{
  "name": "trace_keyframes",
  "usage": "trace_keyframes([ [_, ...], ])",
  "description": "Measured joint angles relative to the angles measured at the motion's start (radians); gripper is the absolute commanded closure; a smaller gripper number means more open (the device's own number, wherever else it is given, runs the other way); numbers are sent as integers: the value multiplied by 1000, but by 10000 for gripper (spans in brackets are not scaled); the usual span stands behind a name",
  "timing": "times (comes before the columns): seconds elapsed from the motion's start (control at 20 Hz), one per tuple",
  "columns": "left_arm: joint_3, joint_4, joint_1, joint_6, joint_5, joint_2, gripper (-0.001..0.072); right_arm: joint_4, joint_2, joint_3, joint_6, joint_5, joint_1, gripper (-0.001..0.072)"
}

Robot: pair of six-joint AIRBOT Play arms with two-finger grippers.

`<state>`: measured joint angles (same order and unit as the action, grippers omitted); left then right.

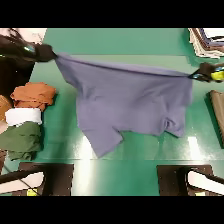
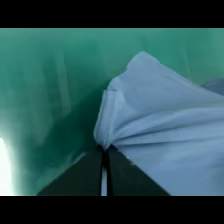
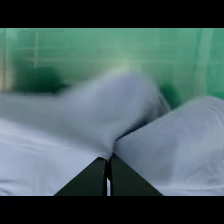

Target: Fold the shirts.

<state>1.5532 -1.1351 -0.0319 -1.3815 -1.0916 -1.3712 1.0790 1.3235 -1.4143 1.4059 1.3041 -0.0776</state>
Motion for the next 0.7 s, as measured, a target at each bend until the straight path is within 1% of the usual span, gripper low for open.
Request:
trace_keyframes([
  [0.05,-11,0,0,3,19,-50,681,0,50,-3,-1,-38,21,696],
  [0.1,-18,1,0,3,34,-87,473,0,94,-19,-2,-66,39,613],
  [0.15,-23,-1,-1,2,51,-119,132,-2,136,-44,-2,-87,56,429],
  [0.2,-27,-10,-3,-5,66,-142,85,5,172,-73,-3,-93,64,376],
  [0.25,-30,-10,-6,-19,67,-158,105,5,207,-108,-2,-92,74,376],
  [0.3,-29,-4,-7,-29,64,-164,105,-5,232,-145,-2,-70,82,376],
  [0.45,-46,-21,-38,-61,-13,-148,106,-6,257,-209,-4,7,79,376],
  [0.6,-167,-40,-49,-74,-82,-63,106,-13,193,-166,-14,50,61,376],
  [0.7,-312,-51,-43,-80,-77,16,106,-8,122,-90,-17,49,43,376],
])
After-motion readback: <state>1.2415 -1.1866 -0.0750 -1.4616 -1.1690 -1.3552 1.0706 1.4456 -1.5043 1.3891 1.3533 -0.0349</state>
